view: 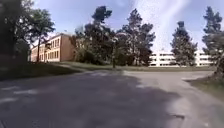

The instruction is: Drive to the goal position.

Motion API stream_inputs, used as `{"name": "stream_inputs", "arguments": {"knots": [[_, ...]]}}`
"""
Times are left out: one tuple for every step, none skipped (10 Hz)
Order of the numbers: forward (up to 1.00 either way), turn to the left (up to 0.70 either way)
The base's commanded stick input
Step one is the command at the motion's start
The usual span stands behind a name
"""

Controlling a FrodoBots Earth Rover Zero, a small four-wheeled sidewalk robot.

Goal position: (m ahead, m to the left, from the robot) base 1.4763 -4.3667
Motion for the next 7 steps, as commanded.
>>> {"name": "stream_inputs", "arguments": {"knots": [[0.7,-0.07],[0.7,-0.35],[0.7,-0.35],[0.7,-0.35],[0.7,-0.35],[0.7,-0.35],[0.7,-0.35]]}}
